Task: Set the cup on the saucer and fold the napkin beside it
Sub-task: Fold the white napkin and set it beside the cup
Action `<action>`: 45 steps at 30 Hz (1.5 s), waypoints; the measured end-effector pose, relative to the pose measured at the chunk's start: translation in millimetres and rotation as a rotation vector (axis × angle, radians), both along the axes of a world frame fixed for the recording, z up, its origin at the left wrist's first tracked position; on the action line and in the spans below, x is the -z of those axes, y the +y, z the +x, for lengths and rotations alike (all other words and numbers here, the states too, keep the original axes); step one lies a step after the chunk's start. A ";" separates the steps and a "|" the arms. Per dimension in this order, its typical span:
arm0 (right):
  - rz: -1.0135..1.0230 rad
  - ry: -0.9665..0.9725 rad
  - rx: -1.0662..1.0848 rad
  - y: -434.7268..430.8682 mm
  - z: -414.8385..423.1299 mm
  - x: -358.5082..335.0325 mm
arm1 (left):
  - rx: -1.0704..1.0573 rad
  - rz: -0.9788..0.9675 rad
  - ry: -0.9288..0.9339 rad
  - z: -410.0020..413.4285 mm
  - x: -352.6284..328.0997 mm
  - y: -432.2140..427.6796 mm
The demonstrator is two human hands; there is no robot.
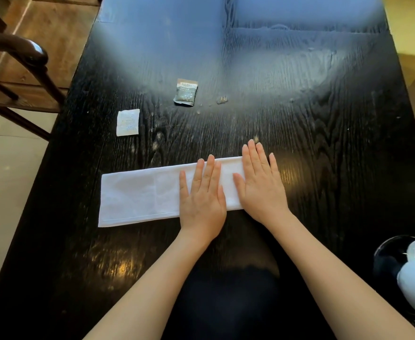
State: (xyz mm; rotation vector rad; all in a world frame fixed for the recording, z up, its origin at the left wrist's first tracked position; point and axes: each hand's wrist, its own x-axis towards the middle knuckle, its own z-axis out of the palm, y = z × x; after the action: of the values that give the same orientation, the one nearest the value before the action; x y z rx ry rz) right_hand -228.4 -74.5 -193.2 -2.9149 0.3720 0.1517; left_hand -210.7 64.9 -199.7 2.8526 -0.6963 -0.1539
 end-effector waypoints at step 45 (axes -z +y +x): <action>-0.039 0.093 -0.282 19.1 -9.0 -9.5 | -0.750 -0.703 0.122 5.1 -100.9 42.6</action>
State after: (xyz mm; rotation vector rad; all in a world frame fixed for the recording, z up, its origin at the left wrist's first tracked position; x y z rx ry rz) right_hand -237.4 -55.4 -183.7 -2.9915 -0.0249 0.3247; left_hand -205.6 107.5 -98.8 2.1976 0.3213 0.0336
